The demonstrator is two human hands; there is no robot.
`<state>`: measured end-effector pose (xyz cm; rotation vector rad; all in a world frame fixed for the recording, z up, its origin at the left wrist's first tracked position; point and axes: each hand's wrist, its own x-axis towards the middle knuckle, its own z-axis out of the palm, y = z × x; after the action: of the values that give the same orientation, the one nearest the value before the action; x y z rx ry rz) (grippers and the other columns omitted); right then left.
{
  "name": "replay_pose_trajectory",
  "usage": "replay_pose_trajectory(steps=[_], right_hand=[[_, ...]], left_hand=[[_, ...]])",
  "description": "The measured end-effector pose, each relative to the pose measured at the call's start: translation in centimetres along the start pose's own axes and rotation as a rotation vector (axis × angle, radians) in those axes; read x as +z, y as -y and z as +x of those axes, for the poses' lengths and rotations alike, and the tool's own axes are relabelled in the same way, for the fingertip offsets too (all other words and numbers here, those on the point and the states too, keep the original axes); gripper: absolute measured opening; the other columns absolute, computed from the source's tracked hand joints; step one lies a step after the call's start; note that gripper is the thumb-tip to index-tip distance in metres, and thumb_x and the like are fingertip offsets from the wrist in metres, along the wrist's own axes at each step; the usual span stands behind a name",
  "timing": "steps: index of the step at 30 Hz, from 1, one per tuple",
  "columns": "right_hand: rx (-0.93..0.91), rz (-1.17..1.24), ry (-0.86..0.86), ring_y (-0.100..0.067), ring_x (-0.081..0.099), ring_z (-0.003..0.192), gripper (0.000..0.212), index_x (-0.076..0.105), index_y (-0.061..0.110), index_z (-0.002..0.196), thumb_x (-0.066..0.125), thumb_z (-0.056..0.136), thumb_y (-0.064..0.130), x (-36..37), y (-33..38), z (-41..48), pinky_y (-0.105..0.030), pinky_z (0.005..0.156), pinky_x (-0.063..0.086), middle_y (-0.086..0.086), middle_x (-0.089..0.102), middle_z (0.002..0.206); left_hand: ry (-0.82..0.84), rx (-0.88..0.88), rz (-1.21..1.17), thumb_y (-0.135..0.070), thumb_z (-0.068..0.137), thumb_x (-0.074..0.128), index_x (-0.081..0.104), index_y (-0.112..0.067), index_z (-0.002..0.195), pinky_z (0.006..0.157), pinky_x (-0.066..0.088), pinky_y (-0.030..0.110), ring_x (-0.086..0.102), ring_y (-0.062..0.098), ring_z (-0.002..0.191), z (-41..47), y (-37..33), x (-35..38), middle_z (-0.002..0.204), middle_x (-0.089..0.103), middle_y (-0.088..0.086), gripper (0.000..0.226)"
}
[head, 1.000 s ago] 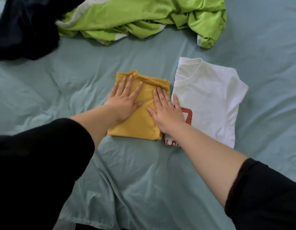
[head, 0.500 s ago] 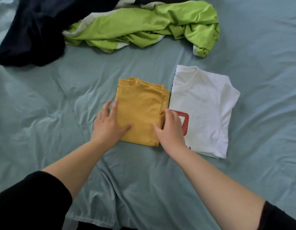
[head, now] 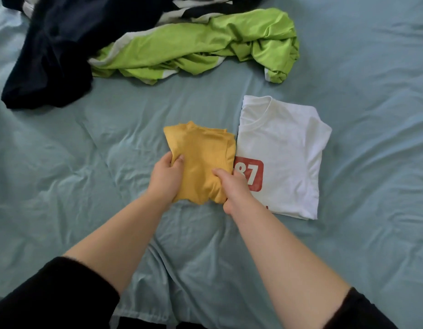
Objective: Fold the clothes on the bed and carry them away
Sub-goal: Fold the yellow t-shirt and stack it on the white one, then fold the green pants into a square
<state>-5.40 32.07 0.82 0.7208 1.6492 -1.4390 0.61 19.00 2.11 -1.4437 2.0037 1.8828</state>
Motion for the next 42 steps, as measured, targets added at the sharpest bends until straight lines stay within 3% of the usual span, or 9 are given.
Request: replay_pose_trajectory(steps=[7, 14, 21, 24, 28, 32, 34, 37, 42], right_hand=[[-0.223, 0.007, -0.016, -0.006, 0.071, 0.076, 0.008, 0.067, 0.026, 0.092, 0.069, 0.086, 0.021, -9.7, 4.2, -2.8, -0.022, 0.060, 0.056, 0.009, 0.073, 0.091], [-0.420, 0.042, -0.103, -0.012, 0.071, 0.089, 0.012, 0.068, 0.033, 0.090, 0.073, 0.082, 0.027, -16.3, 11.0, -2.5, -0.029, 0.073, 0.057, 0.011, 0.075, 0.093], [-0.162, -0.104, -0.238, -0.027, 0.051, 0.127, 0.069, 0.028, 0.022, 0.150, 0.063, 0.091, 0.020, -18.1, 4.3, 2.6, -0.047, 0.106, 0.043, -0.003, 0.040, 0.150], [-0.283, -0.301, -0.336, -0.027, 0.059, 0.107, 0.048, 0.042, 0.020, 0.134, 0.060, 0.091, 0.018, -18.1, 2.8, 3.0, -0.040, 0.095, 0.048, -0.006, 0.059, 0.118], [-0.354, -0.481, -0.413, -0.023, 0.055, 0.084, 0.017, 0.047, 0.015, 0.099, 0.061, 0.090, 0.016, -18.3, 1.7, 3.0, -0.030, 0.075, 0.040, 0.002, 0.053, 0.084], [-0.366, -0.645, -0.498, -0.025, 0.057, 0.089, 0.026, 0.054, 0.013, 0.102, 0.068, 0.085, 0.025, -18.1, 2.7, 2.3, -0.031, 0.077, 0.043, -0.007, 0.057, 0.100], [-0.450, -0.698, -0.567, -0.024, 0.056, 0.088, 0.026, 0.055, 0.017, 0.101, 0.069, 0.083, 0.030, -17.2, 4.3, 1.7, -0.033, 0.077, 0.045, -0.007, 0.055, 0.101], [-0.579, -0.778, -0.497, -0.021, 0.055, 0.089, 0.021, 0.056, 0.020, 0.102, 0.064, 0.086, 0.030, -14.4, 6.9, 1.5, -0.035, 0.076, 0.047, 0.000, 0.050, 0.097], [-0.667, -1.028, -0.228, -0.019, 0.054, 0.104, 0.024, 0.059, 0.019, 0.113, 0.059, 0.090, 0.028, -5.5, 9.6, 4.1, -0.034, 0.089, 0.047, 0.001, 0.054, 0.111]], left_hand=[[0.230, -0.019, -0.065, -0.032, 0.099, 0.048, 0.062, -0.040, 0.093, 0.098, 0.050, 0.043, 0.063, 0.018, 0.106, -2.5, -4.6, 4.6, 0.112, 0.067, -0.006, 0.017], [0.337, 0.184, -0.015, -0.040, 0.098, 0.046, 0.061, -0.043, 0.115, 0.094, 0.048, 0.035, 0.060, 0.012, 0.107, -1.8, -10.8, 11.6, 0.115, 0.064, -0.015, 0.022], [0.314, 0.020, 0.358, -0.025, 0.100, 0.045, 0.013, -0.029, 0.153, 0.093, 0.048, 0.038, 0.058, 0.028, 0.115, -0.1, -3.9, 13.9, 0.134, 0.056, 0.002, 0.062], [0.329, 0.085, 0.364, -0.006, 0.089, 0.045, 0.023, -0.038, 0.144, 0.061, 0.050, 0.029, 0.060, 0.017, 0.077, -0.4, -1.8, 13.6, 0.100, 0.061, -0.006, 0.068], [0.297, 0.114, 0.473, 0.001, 0.084, 0.041, 0.054, -0.034, 0.105, 0.047, 0.041, 0.022, 0.049, 0.012, 0.060, -0.2, -0.7, 13.4, 0.084, 0.051, -0.005, 0.042], [0.337, 0.188, 0.573, -0.013, 0.087, 0.052, 0.057, -0.031, 0.113, 0.060, 0.044, 0.020, 0.055, 0.007, 0.075, 1.1, -1.5, 11.8, 0.110, 0.055, 0.001, 0.032], [0.246, 0.195, 0.664, -0.025, 0.085, 0.058, 0.051, -0.031, 0.130, 0.085, 0.048, 0.028, 0.055, 0.018, 0.109, 3.0, -2.3, 9.4, 0.133, 0.046, 0.004, 0.046], [0.037, 0.047, 0.861, -0.043, 0.077, 0.067, 0.021, -0.037, 0.150, 0.112, 0.022, 0.052, 0.015, 0.030, 0.145, 6.9, -3.3, 4.0, 0.159, 0.012, 0.005, 0.086], [-0.165, -0.258, 0.742, -0.084, 0.054, 0.064, -0.017, -0.039, 0.149, 0.114, -0.004, 0.063, -0.025, 0.037, 0.144, 12.8, -2.5, -5.1, 0.158, -0.028, 0.006, 0.133]])
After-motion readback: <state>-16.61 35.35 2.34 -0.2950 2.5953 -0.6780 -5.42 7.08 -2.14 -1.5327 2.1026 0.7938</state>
